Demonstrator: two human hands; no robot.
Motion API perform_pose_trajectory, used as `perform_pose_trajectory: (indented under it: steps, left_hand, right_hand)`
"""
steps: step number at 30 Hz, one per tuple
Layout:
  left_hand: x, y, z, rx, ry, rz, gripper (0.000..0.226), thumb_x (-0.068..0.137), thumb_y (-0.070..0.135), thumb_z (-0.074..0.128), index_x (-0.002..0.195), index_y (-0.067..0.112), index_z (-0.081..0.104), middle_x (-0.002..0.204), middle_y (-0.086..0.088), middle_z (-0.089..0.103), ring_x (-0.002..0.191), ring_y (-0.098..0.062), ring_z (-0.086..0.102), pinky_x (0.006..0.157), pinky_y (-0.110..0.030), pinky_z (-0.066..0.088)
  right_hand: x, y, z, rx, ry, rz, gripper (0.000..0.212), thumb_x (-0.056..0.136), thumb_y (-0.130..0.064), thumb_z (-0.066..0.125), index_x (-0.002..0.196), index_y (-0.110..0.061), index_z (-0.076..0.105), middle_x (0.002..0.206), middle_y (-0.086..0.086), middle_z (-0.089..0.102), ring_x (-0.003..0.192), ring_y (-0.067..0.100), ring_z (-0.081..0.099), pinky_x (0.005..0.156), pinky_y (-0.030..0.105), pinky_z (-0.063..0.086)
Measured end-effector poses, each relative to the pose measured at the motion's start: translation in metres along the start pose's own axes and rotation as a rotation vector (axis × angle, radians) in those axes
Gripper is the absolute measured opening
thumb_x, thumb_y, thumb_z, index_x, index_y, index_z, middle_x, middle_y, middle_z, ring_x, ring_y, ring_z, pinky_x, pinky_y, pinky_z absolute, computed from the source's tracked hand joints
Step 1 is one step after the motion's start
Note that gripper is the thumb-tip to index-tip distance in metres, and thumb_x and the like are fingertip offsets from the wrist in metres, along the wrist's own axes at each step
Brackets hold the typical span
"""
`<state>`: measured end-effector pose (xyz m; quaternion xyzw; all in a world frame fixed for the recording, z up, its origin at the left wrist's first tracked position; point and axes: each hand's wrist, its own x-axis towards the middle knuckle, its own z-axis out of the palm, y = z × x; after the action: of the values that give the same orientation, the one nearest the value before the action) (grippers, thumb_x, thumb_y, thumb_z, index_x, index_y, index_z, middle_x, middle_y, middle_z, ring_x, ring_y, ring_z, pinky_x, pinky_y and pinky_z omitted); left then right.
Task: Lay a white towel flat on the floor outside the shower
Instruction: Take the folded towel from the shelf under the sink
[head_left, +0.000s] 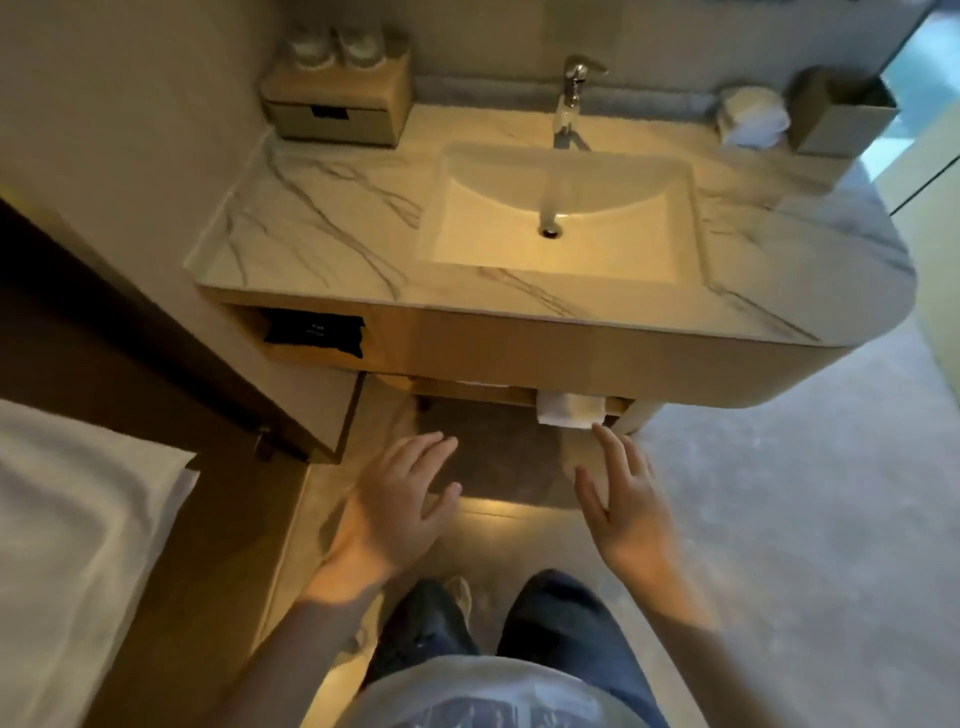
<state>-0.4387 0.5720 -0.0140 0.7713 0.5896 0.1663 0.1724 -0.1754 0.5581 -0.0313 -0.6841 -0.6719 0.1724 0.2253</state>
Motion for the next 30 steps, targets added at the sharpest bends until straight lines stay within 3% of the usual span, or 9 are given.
perform_pose_trajectory:
  steps: [3, 8, 11, 16, 19, 22, 25, 27, 30]
  left_hand:
    - [0.033, 0.001, 0.004, 0.033, -0.08, 0.075, 0.052, 0.092, 0.046, 0.042, 0.135, 0.02, 0.056, 0.135, 0.002, 0.058, 0.125, -0.016, 0.051, 0.097, -0.032, 0.046]
    - [0.075, 0.027, 0.032, -0.001, -0.127, 0.079, 0.054, 0.092, 0.044, 0.04, 0.138, 0.019, 0.053, 0.138, 0.002, 0.056, 0.128, -0.014, 0.048, 0.102, -0.041, 0.046]
    - [0.094, 0.044, 0.057, 0.003, -0.145, 0.044, 0.055, 0.092, 0.047, 0.038, 0.141, 0.023, 0.048, 0.141, 0.004, 0.053, 0.132, -0.013, 0.043, 0.107, -0.038, 0.039]
    - [0.116, 0.079, 0.101, -0.122, -0.103, -0.059, 0.05, 0.093, 0.042, 0.046, 0.136, 0.018, 0.054, 0.134, 0.0, 0.056, 0.125, -0.017, 0.047, 0.099, -0.033, 0.039]
    - [0.128, 0.093, 0.135, -0.163, -0.072, -0.087, 0.049, 0.091, 0.041, 0.048, 0.132, 0.017, 0.058, 0.128, 0.001, 0.059, 0.119, -0.015, 0.05, 0.094, -0.029, 0.041]
    - [0.14, 0.098, 0.178, -0.25, -0.062, -0.178, 0.046, 0.088, 0.035, 0.056, 0.13, 0.017, 0.06, 0.124, 0.003, 0.06, 0.115, -0.011, 0.051, 0.093, -0.023, 0.041]
    - [0.156, 0.09, 0.229, -0.315, 0.009, -0.197, 0.043, 0.087, 0.033, 0.06, 0.124, 0.012, 0.064, 0.109, -0.001, 0.064, 0.099, -0.012, 0.054, 0.084, -0.014, 0.036]
    - [0.168, 0.075, 0.269, -0.364, -0.01, -0.22, 0.044, 0.088, 0.039, 0.058, 0.126, 0.017, 0.062, 0.115, 0.003, 0.063, 0.105, -0.01, 0.056, 0.086, -0.017, 0.041]
    - [0.181, 0.042, 0.338, -0.46, -0.042, -0.282, 0.046, 0.088, 0.05, 0.054, 0.129, 0.029, 0.057, 0.122, 0.019, 0.055, 0.115, -0.001, 0.052, 0.091, -0.011, 0.04]
  right_hand:
    - [0.01, 0.013, -0.005, 0.02, 0.035, 0.075, 0.052, 0.098, -0.047, 0.041, 0.144, -0.023, 0.037, 0.14, 0.003, 0.049, 0.124, 0.022, 0.051, 0.097, 0.043, 0.05]
    - [0.035, 0.045, -0.009, 0.003, 0.011, 0.089, 0.051, 0.099, -0.044, 0.04, 0.144, -0.019, 0.038, 0.142, 0.005, 0.049, 0.125, 0.024, 0.05, 0.098, 0.043, 0.049]
    - [0.055, 0.073, -0.009, -0.001, -0.023, 0.066, 0.048, 0.099, -0.039, 0.045, 0.141, -0.015, 0.042, 0.138, 0.008, 0.053, 0.122, 0.026, 0.052, 0.097, 0.045, 0.05]
    - [0.087, 0.126, -0.009, 0.0, -0.061, -0.023, 0.045, 0.097, -0.029, 0.053, 0.135, -0.006, 0.05, 0.129, 0.013, 0.058, 0.117, 0.029, 0.055, 0.093, 0.046, 0.051]
    - [0.103, 0.158, -0.002, 0.006, -0.063, -0.056, 0.046, 0.096, -0.034, 0.049, 0.134, -0.007, 0.051, 0.125, 0.011, 0.06, 0.113, 0.026, 0.056, 0.089, 0.037, 0.05]
    - [0.114, 0.188, 0.013, 0.012, -0.073, -0.065, 0.043, 0.096, -0.034, 0.05, 0.132, -0.011, 0.052, 0.121, 0.006, 0.061, 0.108, 0.019, 0.055, 0.085, 0.022, 0.039]
    - [0.121, 0.222, 0.047, 0.063, -0.113, -0.023, 0.044, 0.097, -0.039, 0.048, 0.134, -0.016, 0.051, 0.123, 0.001, 0.06, 0.112, 0.01, 0.051, 0.086, 0.009, 0.03]
    - [0.125, 0.247, 0.082, 0.134, -0.125, 0.033, 0.043, 0.097, -0.042, 0.046, 0.135, -0.021, 0.049, 0.126, -0.003, 0.058, 0.113, 0.001, 0.048, 0.088, 0.003, 0.03]
    - [0.132, 0.287, 0.146, 0.181, -0.104, 0.089, 0.04, 0.097, -0.043, 0.048, 0.134, -0.028, 0.048, 0.126, -0.009, 0.056, 0.11, -0.006, 0.045, 0.086, 0.003, 0.03]
